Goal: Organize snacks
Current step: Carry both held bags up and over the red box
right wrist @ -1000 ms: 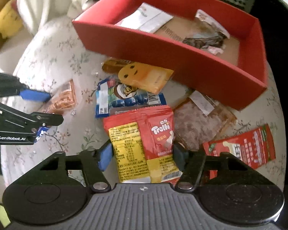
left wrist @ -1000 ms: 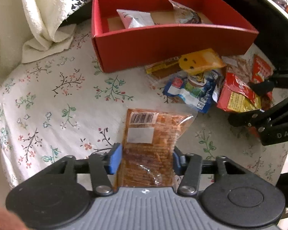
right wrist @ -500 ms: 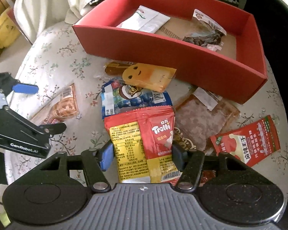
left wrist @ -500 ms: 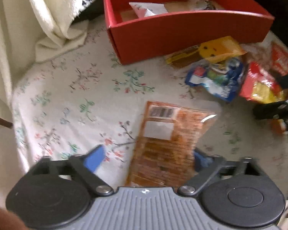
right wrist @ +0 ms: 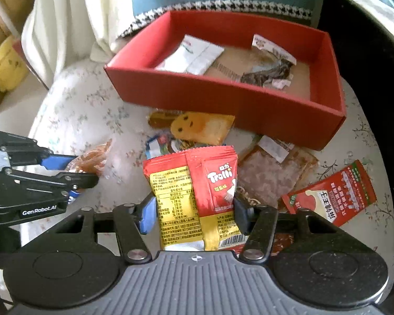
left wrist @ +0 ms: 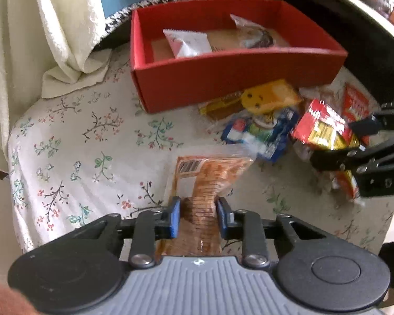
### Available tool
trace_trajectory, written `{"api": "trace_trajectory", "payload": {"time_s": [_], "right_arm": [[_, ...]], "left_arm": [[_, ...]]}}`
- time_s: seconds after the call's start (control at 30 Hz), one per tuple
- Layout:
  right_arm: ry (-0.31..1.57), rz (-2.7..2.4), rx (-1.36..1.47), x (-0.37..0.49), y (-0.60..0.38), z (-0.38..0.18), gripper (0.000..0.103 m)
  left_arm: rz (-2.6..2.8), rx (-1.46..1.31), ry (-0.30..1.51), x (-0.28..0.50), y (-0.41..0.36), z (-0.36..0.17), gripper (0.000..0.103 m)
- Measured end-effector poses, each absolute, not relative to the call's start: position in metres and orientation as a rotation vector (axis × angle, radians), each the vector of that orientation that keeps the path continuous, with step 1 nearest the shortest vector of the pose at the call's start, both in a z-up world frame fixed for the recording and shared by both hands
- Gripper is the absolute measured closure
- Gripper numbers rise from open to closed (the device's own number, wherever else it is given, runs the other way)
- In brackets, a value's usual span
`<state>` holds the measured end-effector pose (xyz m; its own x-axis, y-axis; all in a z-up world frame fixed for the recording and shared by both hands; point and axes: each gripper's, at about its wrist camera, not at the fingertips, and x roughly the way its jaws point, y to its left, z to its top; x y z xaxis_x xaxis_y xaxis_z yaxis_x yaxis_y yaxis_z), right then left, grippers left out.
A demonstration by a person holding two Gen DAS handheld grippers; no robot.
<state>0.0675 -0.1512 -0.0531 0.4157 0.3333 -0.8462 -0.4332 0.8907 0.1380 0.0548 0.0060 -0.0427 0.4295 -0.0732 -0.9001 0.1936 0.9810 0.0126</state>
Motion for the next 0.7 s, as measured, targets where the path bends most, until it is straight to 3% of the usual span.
{"api": "trace_trajectory", "payload": {"time_s": [0.7], "right_arm": [[0.918,0.464,0.021,0.072,-0.168,-0.018,0.038]], "left_arm": [[-0.187,-0.022,0.979,0.065,0.017,0.007,0.084]]}}
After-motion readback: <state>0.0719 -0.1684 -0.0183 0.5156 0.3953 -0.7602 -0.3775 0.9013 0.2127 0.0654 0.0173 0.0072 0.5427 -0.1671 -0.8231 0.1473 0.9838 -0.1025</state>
